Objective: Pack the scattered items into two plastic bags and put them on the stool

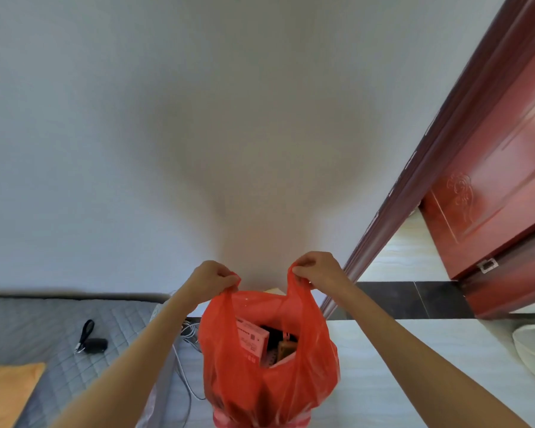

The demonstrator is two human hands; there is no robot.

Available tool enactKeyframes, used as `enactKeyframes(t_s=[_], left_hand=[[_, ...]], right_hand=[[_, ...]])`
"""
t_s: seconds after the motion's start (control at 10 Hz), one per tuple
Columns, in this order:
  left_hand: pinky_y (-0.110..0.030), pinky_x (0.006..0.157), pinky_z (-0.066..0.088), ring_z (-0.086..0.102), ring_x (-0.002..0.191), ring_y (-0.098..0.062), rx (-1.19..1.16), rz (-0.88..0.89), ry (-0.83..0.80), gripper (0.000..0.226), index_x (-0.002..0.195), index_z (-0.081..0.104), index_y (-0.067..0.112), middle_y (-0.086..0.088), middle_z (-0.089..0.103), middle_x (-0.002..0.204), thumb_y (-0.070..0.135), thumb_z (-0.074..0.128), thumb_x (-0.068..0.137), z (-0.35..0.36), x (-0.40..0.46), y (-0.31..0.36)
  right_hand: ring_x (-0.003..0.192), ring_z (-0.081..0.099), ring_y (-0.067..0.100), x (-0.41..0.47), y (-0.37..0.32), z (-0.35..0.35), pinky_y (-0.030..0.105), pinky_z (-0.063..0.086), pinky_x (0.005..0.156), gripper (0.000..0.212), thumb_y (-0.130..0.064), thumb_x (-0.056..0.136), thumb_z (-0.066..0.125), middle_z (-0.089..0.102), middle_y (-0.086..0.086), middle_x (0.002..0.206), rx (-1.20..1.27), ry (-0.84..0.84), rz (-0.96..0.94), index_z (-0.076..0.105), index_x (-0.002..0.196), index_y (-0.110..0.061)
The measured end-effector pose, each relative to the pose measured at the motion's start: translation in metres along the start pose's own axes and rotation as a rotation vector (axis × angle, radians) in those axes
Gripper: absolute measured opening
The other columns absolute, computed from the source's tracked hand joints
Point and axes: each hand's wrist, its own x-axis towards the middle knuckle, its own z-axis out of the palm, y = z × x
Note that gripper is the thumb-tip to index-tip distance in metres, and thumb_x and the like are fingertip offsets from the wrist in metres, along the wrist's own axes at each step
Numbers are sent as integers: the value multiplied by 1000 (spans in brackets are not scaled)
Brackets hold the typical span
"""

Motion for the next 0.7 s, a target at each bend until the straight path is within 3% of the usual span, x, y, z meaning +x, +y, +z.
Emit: enactKeyframes(t_s=[0.1,0.2,0.3,0.4,0.5,0.6,0.7], left_hand=[[-28,73,51,58,67,-14,191,58,-47,19,80,72,4,11,60,63,18,60,83,-5,4,6],[-31,81,51,60,78,-15,416,104,-172,23,86,71,6,6,62,72,26,61,83,-11,9,13],[-26,75,47,55,76,-11,561,201,-214,22,91,69,7,-5,70,93,25,58,86,-18,18,27],[-28,82,49,60,85,-15,511,351,-31,17,99,64,15,-2,68,100,23,52,90,-41,22,59],[-31,84,48,58,99,-16,481,662,391,21,110,60,18,3,62,108,20,48,92,-76,19,107],[-36,84,47,53,106,-23,497,1061,877,26,110,58,12,-6,61,110,14,47,86,-125,11,167],[-47,102,35,39,124,-31,652,1137,1161,37,121,49,14,-14,52,129,15,51,84,-169,9,216]], right_hand=[[83,59,16,4,-5,-3,30,54,80,12,-10,82,61,60,0,87,-156,-49,-51,64,94,-10],[82,59,16,9,-11,-6,29,54,79,18,-13,82,62,65,5,94,-314,-80,-78,65,99,-6],[80,64,17,17,-25,-12,29,53,79,17,-17,80,63,69,5,94,-417,-67,-123,67,95,-9],[90,62,15,24,-55,-27,28,49,86,17,-20,86,59,68,0,100,-341,98,-253,65,101,-15],[97,57,12,22,-99,-46,31,48,88,21,-19,91,54,64,-3,102,-235,409,-596,63,109,-14],[111,48,15,12,-160,-78,30,43,93,26,-16,87,54,63,4,111,-335,880,-1069,62,111,-9],[133,34,26,6,-217,-115,40,30,110,42,-23,89,54,49,12,137,-546,1137,-1247,49,129,-12]])
